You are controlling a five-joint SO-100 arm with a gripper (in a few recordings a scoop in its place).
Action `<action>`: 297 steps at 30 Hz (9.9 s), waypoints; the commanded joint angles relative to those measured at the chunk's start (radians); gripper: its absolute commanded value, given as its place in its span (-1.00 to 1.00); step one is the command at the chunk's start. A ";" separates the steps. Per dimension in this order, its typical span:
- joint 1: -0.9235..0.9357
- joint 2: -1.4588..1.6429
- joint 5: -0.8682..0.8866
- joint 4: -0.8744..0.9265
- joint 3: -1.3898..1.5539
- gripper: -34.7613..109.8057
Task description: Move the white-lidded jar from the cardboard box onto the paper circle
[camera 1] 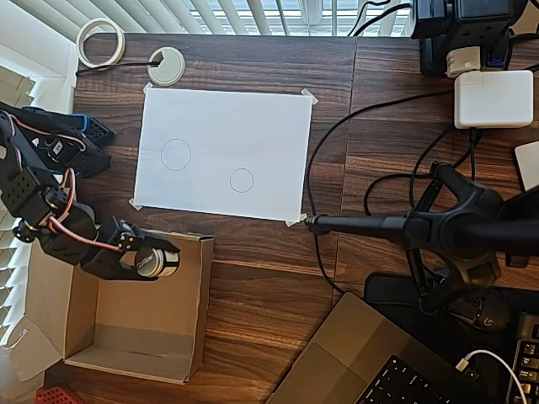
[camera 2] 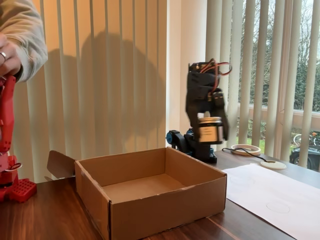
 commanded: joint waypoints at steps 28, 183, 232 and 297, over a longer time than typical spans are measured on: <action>-0.413 -0.267 -0.137 -0.466 0.218 -0.35; -0.637 1.588 1.644 0.202 1.373 -0.52; -0.637 1.588 1.643 0.202 1.373 -0.52; -0.637 1.588 1.643 0.202 1.373 -0.52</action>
